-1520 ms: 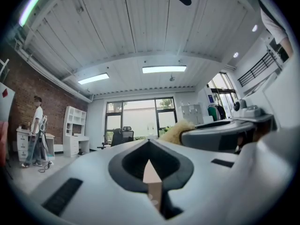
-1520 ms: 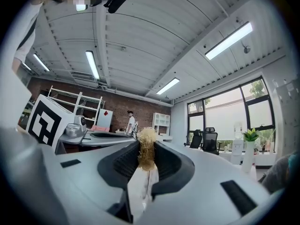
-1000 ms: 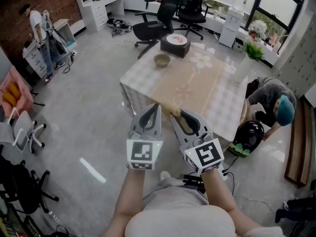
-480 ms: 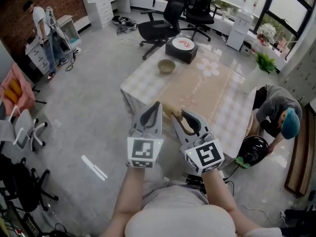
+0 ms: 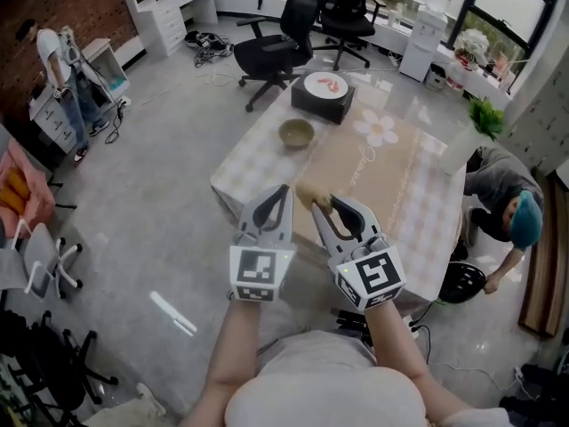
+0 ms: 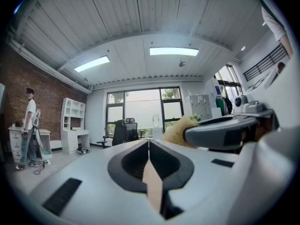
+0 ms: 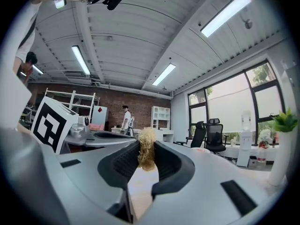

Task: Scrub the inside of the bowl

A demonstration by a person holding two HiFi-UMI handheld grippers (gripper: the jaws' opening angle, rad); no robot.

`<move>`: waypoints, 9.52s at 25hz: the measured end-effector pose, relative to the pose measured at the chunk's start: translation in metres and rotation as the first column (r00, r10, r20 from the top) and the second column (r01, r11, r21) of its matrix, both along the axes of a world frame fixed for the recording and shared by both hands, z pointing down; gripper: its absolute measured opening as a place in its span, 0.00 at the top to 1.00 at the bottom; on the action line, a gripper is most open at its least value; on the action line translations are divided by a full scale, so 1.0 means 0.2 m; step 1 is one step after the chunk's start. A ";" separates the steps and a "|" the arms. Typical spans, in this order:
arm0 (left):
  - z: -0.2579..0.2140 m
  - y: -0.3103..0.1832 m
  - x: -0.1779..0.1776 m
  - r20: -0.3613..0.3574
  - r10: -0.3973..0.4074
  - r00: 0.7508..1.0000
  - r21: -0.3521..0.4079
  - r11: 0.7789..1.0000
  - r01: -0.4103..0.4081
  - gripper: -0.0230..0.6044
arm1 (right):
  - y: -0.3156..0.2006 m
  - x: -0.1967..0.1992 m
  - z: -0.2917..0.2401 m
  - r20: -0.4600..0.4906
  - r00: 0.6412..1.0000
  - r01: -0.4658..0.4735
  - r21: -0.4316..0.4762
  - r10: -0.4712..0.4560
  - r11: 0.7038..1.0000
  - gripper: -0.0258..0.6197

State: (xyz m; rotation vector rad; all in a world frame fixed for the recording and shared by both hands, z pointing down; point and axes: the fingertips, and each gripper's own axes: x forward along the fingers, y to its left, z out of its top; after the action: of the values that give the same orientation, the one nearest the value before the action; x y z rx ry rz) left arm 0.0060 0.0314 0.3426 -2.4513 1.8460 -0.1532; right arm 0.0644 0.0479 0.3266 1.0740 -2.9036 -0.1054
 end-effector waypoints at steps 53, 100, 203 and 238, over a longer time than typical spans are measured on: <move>0.98 -1.39 -0.23 0.055 0.554 0.830 -0.597 0.685 -0.418 0.27 | -1.51 -0.19 0.54 -0.128 0.957 -0.288 -0.288 0.262 0.913 0.82; 1.11 -1.40 -0.18 0.092 0.650 0.755 -0.701 0.580 -0.414 0.27 | -1.75 -0.57 0.78 -0.355 0.903 0.060 -0.451 -0.241 0.890 0.82; 1.12 -1.42 -0.18 0.112 0.690 0.715 -0.726 0.549 -0.415 0.27 | -1.70 -0.33 1.00 -0.498 0.774 0.003 -0.614 -0.391 0.789 0.83; 1.12 -1.41 -0.18 0.116 0.694 0.711 -0.732 0.543 -0.411 0.27 | -1.66 -0.50 1.05 -0.366 0.878 0.008 -0.635 -0.310 0.773 0.83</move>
State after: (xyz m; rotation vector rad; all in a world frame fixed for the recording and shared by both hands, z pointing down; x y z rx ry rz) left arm -0.0306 -0.2515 0.5667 -2.9799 0.7858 -1.3672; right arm -0.0357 -0.2850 0.5362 0.5699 -2.3126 0.4980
